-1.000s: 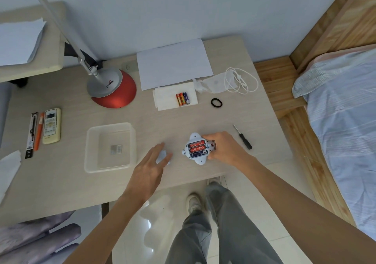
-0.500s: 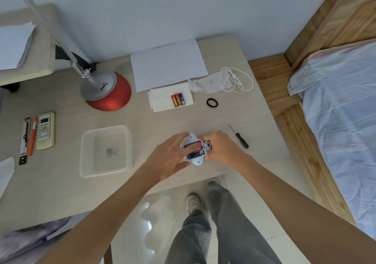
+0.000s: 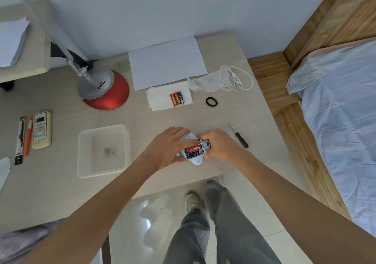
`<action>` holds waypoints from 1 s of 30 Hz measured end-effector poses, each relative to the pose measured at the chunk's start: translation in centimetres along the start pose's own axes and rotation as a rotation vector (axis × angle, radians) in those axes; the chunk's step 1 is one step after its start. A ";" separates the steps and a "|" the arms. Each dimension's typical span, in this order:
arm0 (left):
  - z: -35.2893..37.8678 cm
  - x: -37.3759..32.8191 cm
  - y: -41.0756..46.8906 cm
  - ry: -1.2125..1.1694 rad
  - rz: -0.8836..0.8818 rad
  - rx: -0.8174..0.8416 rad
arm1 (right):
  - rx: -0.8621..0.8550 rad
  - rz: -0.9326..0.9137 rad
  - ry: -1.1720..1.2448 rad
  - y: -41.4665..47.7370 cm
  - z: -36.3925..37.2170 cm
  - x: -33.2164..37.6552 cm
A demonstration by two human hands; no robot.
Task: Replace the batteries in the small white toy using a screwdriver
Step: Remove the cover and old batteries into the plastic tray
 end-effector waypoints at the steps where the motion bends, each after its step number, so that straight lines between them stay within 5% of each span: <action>1: -0.1 0.1 0.2 0.008 0.010 0.006 | 0.005 -0.003 -0.005 0.0 -0.1 0.1; 11: -0.2 0.3 1.5 0.019 0.089 0.043 | 0.024 -0.027 -0.023 0.4 -0.4 0.3; 30: 0.6 -0.2 -1.1 -0.142 -0.030 -0.061 | 0.021 -0.001 0.011 0.4 -0.1 -0.2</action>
Point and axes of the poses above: each hand's wrist, its own y-axis towards the middle knuckle, its own z-axis out of the palm, x = y × z, the point moved 2 cm from there along y, towards the middle knuckle, and after that the axes turned 11 degrees about -z, right-handed, at the moved point
